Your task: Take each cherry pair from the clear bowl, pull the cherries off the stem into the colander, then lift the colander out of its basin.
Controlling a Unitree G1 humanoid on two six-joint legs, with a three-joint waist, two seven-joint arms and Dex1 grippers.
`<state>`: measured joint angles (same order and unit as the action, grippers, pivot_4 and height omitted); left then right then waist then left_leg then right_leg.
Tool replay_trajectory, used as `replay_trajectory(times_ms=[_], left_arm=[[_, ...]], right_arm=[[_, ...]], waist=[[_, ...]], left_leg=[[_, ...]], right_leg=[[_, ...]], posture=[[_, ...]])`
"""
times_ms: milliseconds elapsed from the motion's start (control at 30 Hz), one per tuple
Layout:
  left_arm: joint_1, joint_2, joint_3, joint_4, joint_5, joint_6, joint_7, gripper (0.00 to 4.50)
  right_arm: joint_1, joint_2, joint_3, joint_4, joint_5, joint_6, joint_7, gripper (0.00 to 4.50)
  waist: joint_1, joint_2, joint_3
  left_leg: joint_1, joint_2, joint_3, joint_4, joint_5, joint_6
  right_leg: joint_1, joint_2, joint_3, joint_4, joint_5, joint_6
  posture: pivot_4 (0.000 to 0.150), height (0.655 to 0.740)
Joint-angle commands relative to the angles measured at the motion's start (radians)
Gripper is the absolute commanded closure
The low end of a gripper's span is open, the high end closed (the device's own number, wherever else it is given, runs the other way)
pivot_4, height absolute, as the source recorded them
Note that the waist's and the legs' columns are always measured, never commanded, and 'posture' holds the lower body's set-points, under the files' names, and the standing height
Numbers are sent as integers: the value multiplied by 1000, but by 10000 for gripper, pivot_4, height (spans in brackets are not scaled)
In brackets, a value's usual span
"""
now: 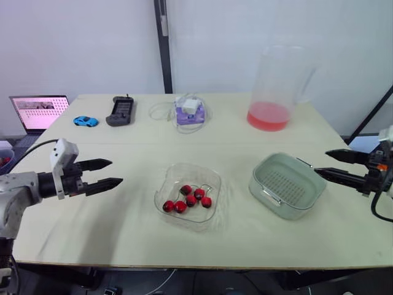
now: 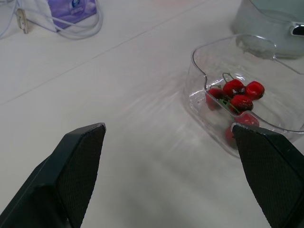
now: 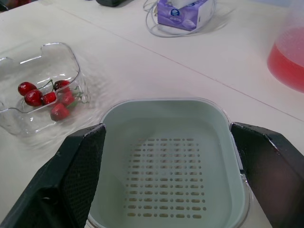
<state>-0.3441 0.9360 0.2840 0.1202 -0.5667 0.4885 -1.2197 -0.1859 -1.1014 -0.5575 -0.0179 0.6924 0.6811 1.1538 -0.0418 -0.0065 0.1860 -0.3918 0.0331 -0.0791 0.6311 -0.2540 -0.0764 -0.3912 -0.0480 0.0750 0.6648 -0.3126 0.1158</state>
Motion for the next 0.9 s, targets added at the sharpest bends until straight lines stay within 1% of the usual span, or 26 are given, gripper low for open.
replay_trajectory(times_ms=[33, 100, 233, 300, 467, 600, 733, 800, 833, 900], left_arm=[[-20, 11, 15, 2, 11, -49, -14, 0], [-26, 2, 27, 13, 23, -77, 9, 0], [-46, 10, 23, 16, -6, -34, -7, 0], [-61, -5, 33, 23, 1, -60, 17, 0], [-92, -7, 22, 47, -3, -53, 1, 0], [-106, -5, 9, 56, 5, -53, -15, 0], [-117, -3, 22, 63, -27, -20, -40, 0], [-103, -3, 39, 58, -48, -21, -63, 0], [-90, -4, 48, 47, -59, -15, -69, 0], [-40, -5, 74, -10, -125, 64, -79, 0]], right_arm=[[-8, 5, -28, -19, 9, -25, 5, 445], [-2, 5, -30, -10, 4, -34, 11, 445], [15, 0, -42, 5, -6, -55, 24, 445], [17, -3, -44, 10, -8, -64, 26, 445], [33, -2, -46, 10, -19, -87, 29, 445], [20, 2, -51, -9, 2, -71, 13, 445], [30, 14, -43, -72, 32, -30, -7, 445], [3, 12, -18, -120, 47, -6, -34, 445], [-15, 11, 1, -159, 65, 16, -52, 445], [-105, 11, 100, -282, 107, 105, -143, 445]], waist=[[0, 0, 0], [-1, 0, 0], [0, 0, 0], [-1, 0, 0], [-1, 0, 0], [-1, 0, 0], [-2, 0, 0], [-1, 0, 0], [-2, 0, 0], [-8, 1, 1]], left_leg=[[0, 0, 0, 0, 0, 0], [0, 0, 0, 0, 0, 0], [0, 0, 0, 0, 0, 0], [0, 0, 0, 0, 0, 0], [0, 0, 0, 0, 0, 0], [0, 0, 0, 0, 0, 0], [0, 0, 0, 0, 0, 0], [0, 0, 0, 0, 0, 0], [0, 0, 0, 0, 0, 0], [0, 0, 0, 0, 0, 0]], right_leg=[[0, 0, 0, 0, 0, 0], [0, 0, 0, 0, 0, 0], [0, 0, 0, 0, 0, 0], [0, 0, 0, 0, 0, 0], [0, 0, 0, 0, 0, 0], [0, 0, 0, 0, 0, 0], [0, 0, 0, 0, 0, 0], [0, 0, 0, 0, 0, 0], [0, 0, 0, 0, 0, 0], [-1, 0, 0, 0, 0, 0]], posture=[[1500, 7332], [1500, 7332], [1500, 7332], [1500, 7332], [1500, 7332], [1500, 7332], [1500, 7332], [1500, 7332], [1500, 7332], [1500, 7332]])
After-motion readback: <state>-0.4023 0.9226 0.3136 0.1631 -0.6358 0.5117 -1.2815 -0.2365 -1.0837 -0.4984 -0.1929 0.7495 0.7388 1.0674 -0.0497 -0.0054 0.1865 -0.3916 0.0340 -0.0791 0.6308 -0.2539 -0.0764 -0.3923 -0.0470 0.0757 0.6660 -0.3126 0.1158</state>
